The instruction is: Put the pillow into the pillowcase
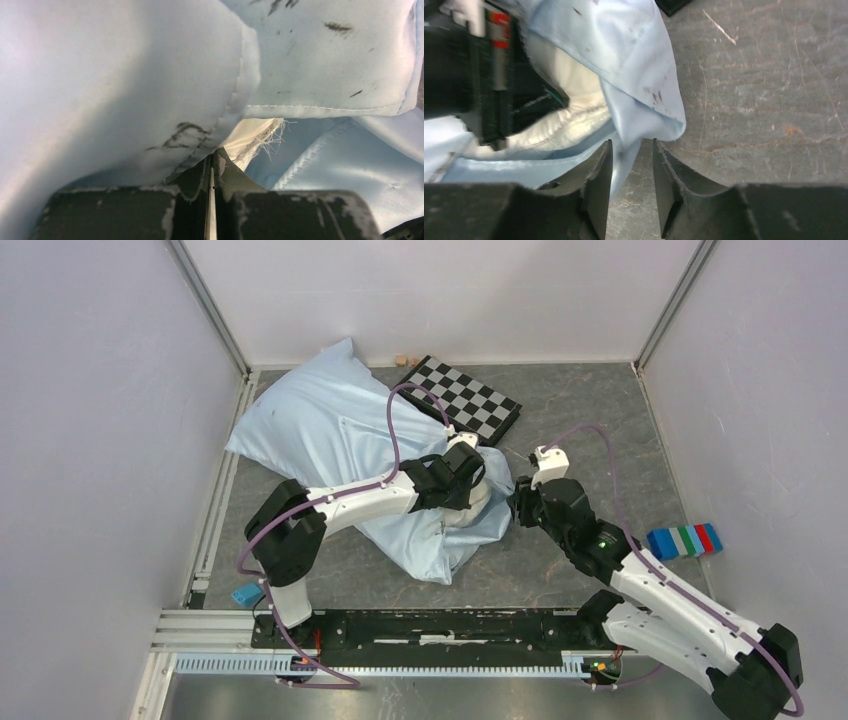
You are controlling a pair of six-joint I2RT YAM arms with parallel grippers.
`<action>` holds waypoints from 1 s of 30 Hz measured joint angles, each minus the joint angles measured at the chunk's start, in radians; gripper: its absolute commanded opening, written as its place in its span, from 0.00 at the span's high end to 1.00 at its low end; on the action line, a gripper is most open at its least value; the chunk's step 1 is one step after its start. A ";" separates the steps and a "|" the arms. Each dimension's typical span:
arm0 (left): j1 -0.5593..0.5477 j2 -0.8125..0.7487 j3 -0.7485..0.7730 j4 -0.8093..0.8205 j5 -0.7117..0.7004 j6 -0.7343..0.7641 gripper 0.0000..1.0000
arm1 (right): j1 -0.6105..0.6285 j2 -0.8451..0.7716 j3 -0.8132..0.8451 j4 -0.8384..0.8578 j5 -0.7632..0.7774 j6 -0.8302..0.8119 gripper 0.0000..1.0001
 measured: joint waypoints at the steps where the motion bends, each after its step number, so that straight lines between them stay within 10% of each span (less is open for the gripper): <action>1: 0.000 0.000 0.000 0.000 0.001 0.000 0.94 | 0.008 -0.008 0.015 -0.010 0.006 0.000 0.69; 10: 0.003 -0.002 0.000 -0.001 0.010 -0.003 0.94 | 0.189 0.127 0.111 0.067 0.055 0.002 0.67; 23: 0.008 -0.011 0.000 -0.005 0.025 -0.029 0.96 | 0.108 0.307 -0.029 0.162 0.106 -0.021 0.21; 30: 0.008 -0.011 -0.002 -0.003 0.028 -0.030 0.96 | 0.091 0.418 -0.085 0.289 0.094 -0.017 0.38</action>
